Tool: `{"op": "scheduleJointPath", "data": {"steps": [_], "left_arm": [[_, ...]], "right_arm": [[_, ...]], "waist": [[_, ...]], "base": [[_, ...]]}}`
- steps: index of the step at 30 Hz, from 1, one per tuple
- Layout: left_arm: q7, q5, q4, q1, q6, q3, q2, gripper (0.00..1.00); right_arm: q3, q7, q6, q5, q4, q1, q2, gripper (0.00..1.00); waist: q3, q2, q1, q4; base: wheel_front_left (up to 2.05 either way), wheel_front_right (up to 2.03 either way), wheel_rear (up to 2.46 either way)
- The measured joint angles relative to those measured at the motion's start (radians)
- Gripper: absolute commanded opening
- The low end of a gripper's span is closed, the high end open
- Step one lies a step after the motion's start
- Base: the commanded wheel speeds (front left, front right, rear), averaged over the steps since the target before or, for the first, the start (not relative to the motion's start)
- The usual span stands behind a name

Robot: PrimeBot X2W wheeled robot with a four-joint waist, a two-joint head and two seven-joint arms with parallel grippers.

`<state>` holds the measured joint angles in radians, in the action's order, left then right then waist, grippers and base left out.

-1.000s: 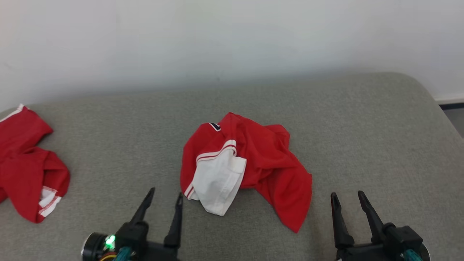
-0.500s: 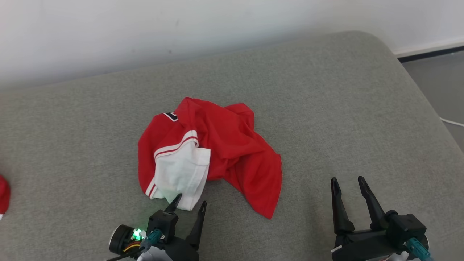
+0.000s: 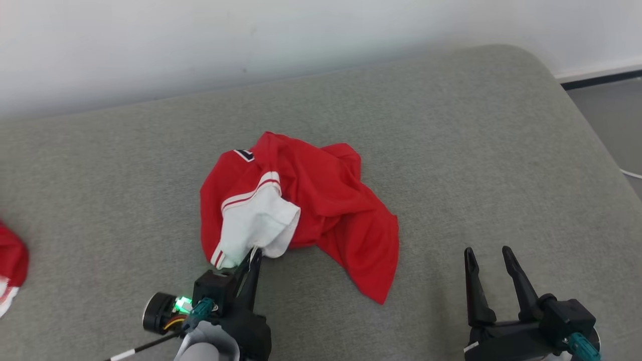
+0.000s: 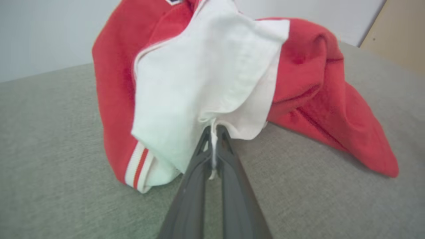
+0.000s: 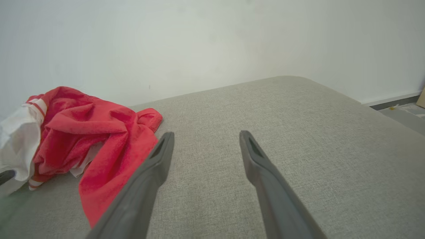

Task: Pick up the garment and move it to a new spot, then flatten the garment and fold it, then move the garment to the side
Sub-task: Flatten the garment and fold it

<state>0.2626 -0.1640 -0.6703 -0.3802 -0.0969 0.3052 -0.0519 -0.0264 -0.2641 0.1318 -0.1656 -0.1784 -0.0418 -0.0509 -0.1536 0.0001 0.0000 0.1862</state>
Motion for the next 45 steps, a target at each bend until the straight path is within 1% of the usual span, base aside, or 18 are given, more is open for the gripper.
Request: {"op": "scheduleJointPath", "data": {"steps": [4, 7, 8, 14, 18, 21, 24, 26, 28, 30, 31, 33, 35, 36, 41, 45], "left_arm": [[0.0, 0.017, 0.17, 0.039, 0.011, -0.018, -0.006, 0.0], [0.0, 0.045, 0.284, 0.09, 0.025, -0.039, -0.045, 0.0], [0.0, 0.045, 0.284, 0.09, 0.025, -0.039, -0.045, 0.0], [0.0, 0.064, 0.445, 0.247, 0.05, -0.073, -0.136, 0.0], [-0.006, 0.047, 0.51, 0.376, 0.07, -0.101, -0.174, 0.0], [-0.014, 0.001, 0.512, 0.474, 0.074, -0.115, -0.165, 0.0], [-0.015, -0.021, 0.462, 0.525, 0.069, -0.106, -0.146, 0.0], [-0.009, -0.044, 0.42, 0.534, 0.057, -0.104, -0.127, 0.0], [-0.008, -0.038, 0.358, 0.536, 0.04, -0.082, -0.124, 0.0], [-0.004, -0.058, 0.315, 0.534, 0.034, -0.087, -0.108, 0.0], [-0.004, -0.055, 0.309, 0.53, 0.034, -0.087, -0.104, 0.29], [-0.003, -0.057, 0.325, 0.515, 0.035, -0.102, -0.094, 1.0], [-0.001, -0.051, 0.394, 0.496, 0.035, -0.128, -0.089, 1.0], [-0.001, -0.051, 0.394, 0.496, 0.035, -0.128, -0.089, 1.0], [0.0, -0.034, 0.585, 0.488, 0.044, -0.213, -0.072, 1.0], [0.0, -0.004, 0.65, 0.488, 0.048, -0.243, -0.059, 1.0]], "right_arm": [[-0.014, 0.0, 0.0, 0.0, -0.003, 0.026, 0.0, 1.0], [-0.017, 0.0, 0.0, -0.003, -0.007, 0.041, 0.0, 1.0], [-0.017, 0.0, 0.0, -0.003, -0.007, 0.041, 0.0, 1.0], [-0.014, 0.0, 0.0, -0.01, -0.01, 0.053, 0.001, 1.0], [-0.007, 0.0, 0.0, -0.014, -0.01, 0.059, 0.0, 1.0], [-0.003, 0.0, 0.0, -0.015, -0.012, 0.059, 0.001, 1.0], [-0.001, 0.0, 0.0, -0.016, -0.015, 0.059, 0.0, 1.0], [0.004, 0.0, 0.0, -0.016, -0.019, 0.059, 0.001, 1.0], [0.008, 0.0, 0.0, -0.016, -0.021, 0.059, 0.001, 1.0], [0.006, 0.0, 0.0, -0.015, -0.022, 0.06, 0.001, 1.0], [0.005, 0.0, 0.0, -0.015, -0.022, 0.062, 0.0, 1.0], [0.004, 0.0, 0.0, -0.014, -0.022, 0.065, 0.001, 1.0], [0.001, 0.0, 0.0, -0.015, -0.022, 0.072, 0.001, 1.0], [0.001, 0.0, 0.0, -0.015, -0.022, 0.072, 0.001, 1.0], [0.001, 0.0, 0.0, -0.018, -0.02, 0.077, 0.001, 1.0], [0.002, 0.0, 0.0, -0.019, -0.019, 0.077, 0.0, 1.0]], "waist": [[0.016, 0.0, 0.0, -0.048], [0.03, 0.0, 0.0, -0.094], [0.03, 0.0, 0.0, -0.094], [0.059, -0.0001, -0.0001, -0.196], [0.077, 0.0, -0.0001, -0.26], [0.087, -0.0001, -0.0002, -0.298], [0.097, -0.0001, -0.0001, -0.321], [0.105, -0.0001, -0.0001, -0.327], [0.11, -0.0001, -0.0002, -0.324], [0.115, 0.0, -0.0001, -0.32], [0.118, 0.0, -0.0001, -0.318], [0.125, -0.0001, -0.0001, -0.316], [0.131, 0.0, -0.0001, -0.316], [0.131, 0.0, -0.0001, -0.316], [0.141, -0.0001, -0.0002, -0.314], [0.141, -0.0001, -0.0001, -0.306]], "base": [[0.0, 0.0, 0.0], [0.0, 0.0, 0.0], [0.0, 0.0, 0.0], [0.0, 0.0, 0.0], [0.0, 0.0, 0.0], [0.0, 0.0, 0.0], [0.0, 0.0, 0.0], [0.0, 0.0, 0.0], [0.0, 0.0, 0.0], [0.0, 0.0, 0.0], [0.0, 0.0, 0.0], [0.0, 0.0, 0.0], [0.0, 0.0, 0.0], [0.0, 0.0, 0.0], [0.0, 0.0, 0.0], [0.0, 0.0, 0.0]]}}
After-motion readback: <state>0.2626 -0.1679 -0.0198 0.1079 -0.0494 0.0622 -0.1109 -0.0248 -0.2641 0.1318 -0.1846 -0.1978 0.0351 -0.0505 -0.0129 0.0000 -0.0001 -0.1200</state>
